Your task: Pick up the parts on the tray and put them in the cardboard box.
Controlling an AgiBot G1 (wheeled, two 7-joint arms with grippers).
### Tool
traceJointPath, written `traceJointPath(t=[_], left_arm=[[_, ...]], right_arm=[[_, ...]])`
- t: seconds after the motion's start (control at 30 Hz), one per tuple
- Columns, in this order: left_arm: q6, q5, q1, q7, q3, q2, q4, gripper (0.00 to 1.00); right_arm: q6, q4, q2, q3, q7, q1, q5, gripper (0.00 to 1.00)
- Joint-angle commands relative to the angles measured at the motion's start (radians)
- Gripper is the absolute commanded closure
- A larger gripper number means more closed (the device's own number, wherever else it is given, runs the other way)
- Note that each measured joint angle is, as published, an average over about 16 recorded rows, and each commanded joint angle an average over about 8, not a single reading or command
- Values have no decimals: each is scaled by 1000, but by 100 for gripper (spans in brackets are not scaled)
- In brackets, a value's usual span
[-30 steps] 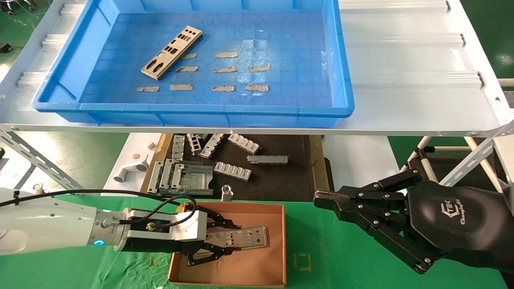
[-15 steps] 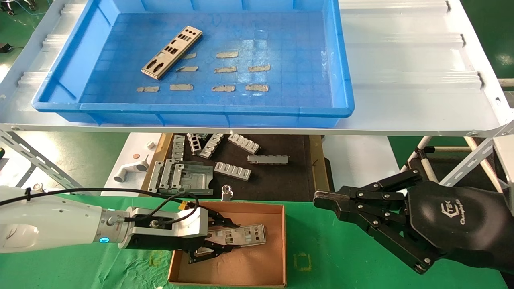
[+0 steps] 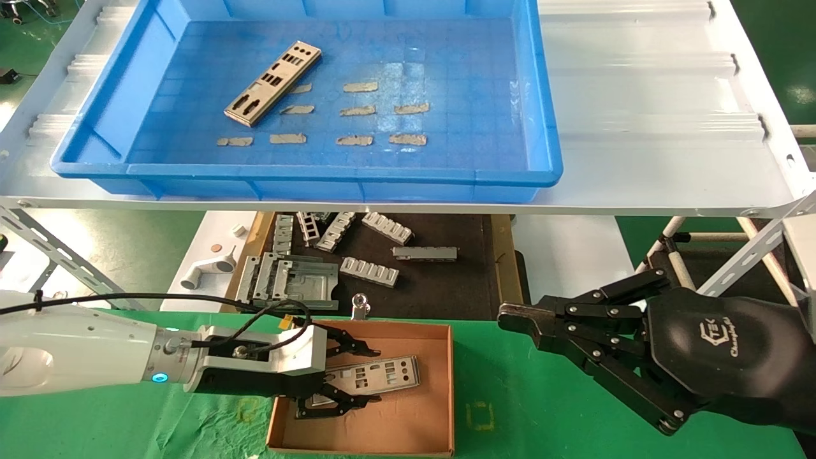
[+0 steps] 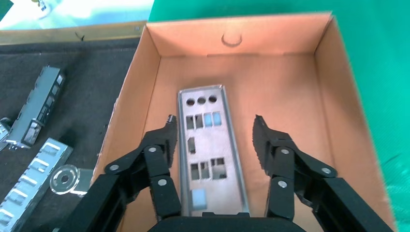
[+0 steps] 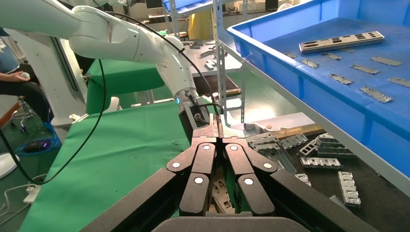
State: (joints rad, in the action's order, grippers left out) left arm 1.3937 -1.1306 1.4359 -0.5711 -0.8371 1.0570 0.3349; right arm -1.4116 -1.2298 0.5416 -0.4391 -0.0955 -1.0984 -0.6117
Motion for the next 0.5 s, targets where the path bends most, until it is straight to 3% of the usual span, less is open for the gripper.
traceJointPath(t=[0.03,0.07,0.3,0.33,0.5], left_arm=[[18,7,3,-2,3,0,-10,0],[35,13,5,5,5,-3,-17,0],[70,57,-7,53,42,-27,10,0],[66,63,-12,61,51,-33,26,0],[69,93,-43,123,96,-69,108,0]], right_arm=[[0,0,0,0,0,0,0,98],[0,0,0,0,0,0,0,93],[0,0,0,0,0,0,0,7],[0,0,0,0,0,0,0,0],[0,0,0,0,0,0,0,0]])
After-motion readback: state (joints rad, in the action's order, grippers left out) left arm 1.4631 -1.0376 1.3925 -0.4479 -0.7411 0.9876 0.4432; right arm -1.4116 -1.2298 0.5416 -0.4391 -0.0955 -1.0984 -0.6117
